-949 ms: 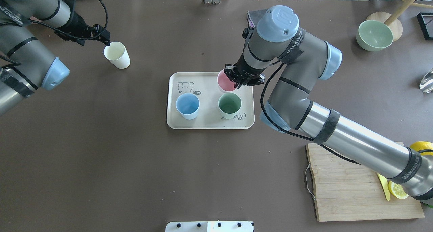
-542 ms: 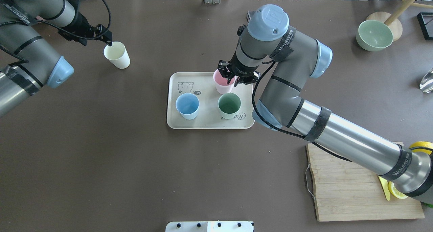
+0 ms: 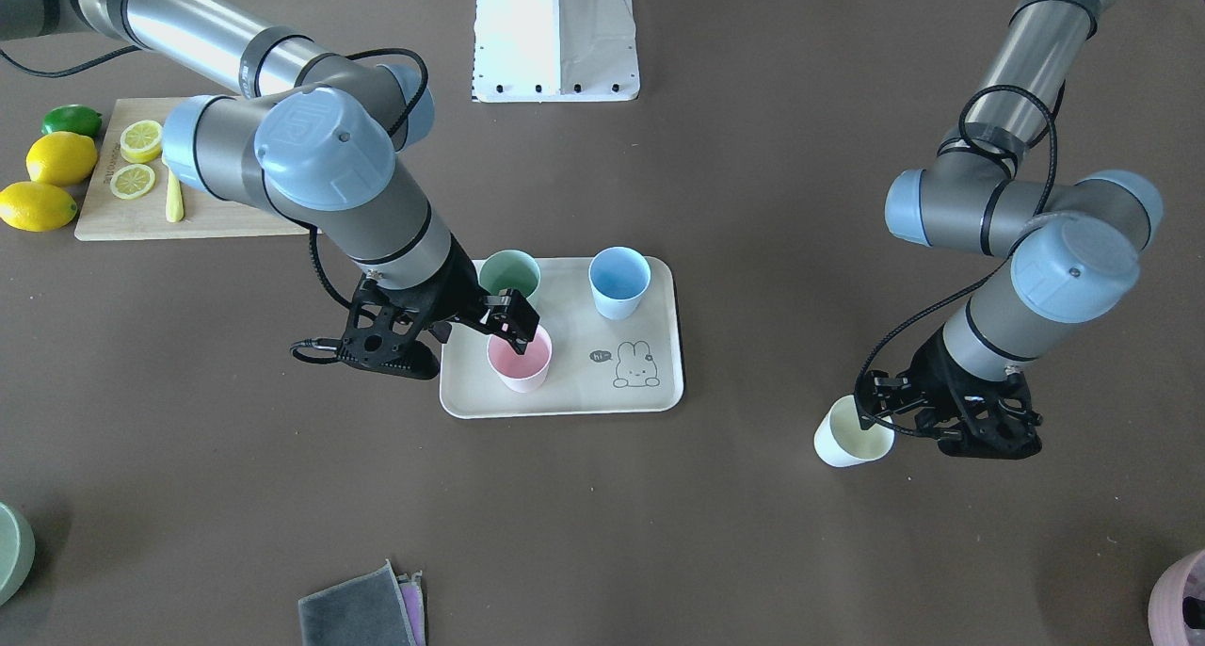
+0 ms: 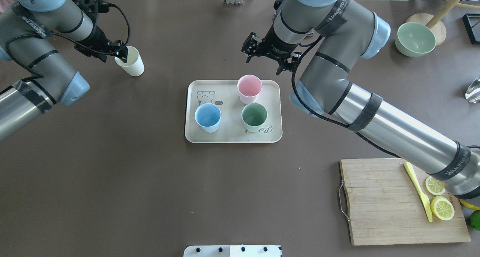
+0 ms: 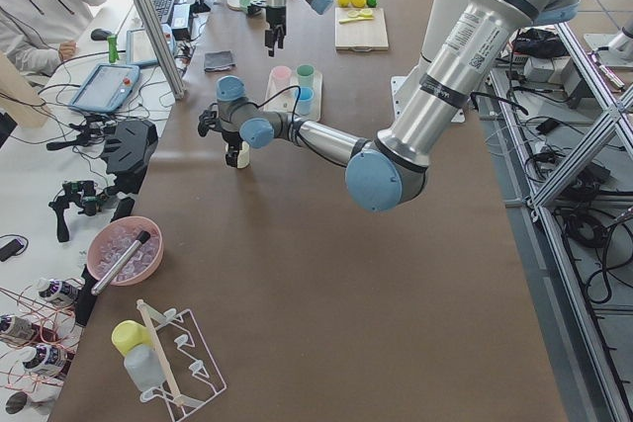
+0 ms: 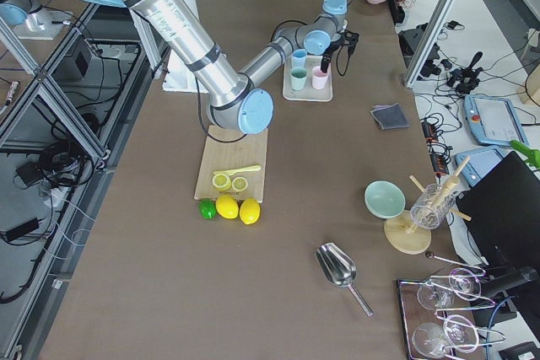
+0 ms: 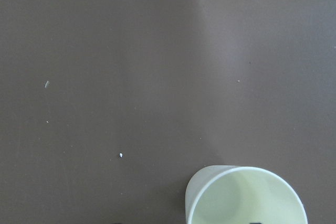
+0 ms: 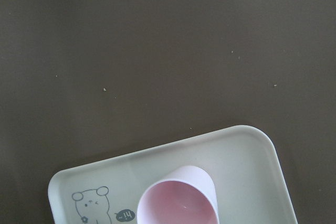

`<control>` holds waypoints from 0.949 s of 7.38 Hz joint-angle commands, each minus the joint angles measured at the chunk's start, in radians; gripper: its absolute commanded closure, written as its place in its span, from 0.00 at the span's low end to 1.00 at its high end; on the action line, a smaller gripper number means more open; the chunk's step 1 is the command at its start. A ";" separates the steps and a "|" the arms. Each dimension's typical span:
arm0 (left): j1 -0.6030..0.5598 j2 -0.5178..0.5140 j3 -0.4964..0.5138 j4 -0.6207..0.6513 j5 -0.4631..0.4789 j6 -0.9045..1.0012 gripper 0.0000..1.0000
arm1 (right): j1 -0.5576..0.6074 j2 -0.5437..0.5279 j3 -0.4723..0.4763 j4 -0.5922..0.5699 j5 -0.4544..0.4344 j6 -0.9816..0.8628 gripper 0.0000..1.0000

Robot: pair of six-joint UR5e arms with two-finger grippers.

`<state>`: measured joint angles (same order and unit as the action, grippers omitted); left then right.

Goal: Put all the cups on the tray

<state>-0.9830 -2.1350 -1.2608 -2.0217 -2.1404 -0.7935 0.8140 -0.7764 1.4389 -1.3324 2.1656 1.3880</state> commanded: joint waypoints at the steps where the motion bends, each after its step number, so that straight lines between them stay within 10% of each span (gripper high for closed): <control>1: 0.007 -0.005 0.009 0.004 -0.006 -0.003 1.00 | 0.062 -0.030 0.024 -0.017 0.052 -0.035 0.00; 7: 0.172 -0.270 -0.094 0.234 0.042 -0.352 1.00 | 0.203 -0.254 0.164 -0.152 0.109 -0.403 0.00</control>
<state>-0.8747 -2.3455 -1.3414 -1.8312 -2.1312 -1.0598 0.9874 -0.9870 1.5969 -1.4776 2.2716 1.0636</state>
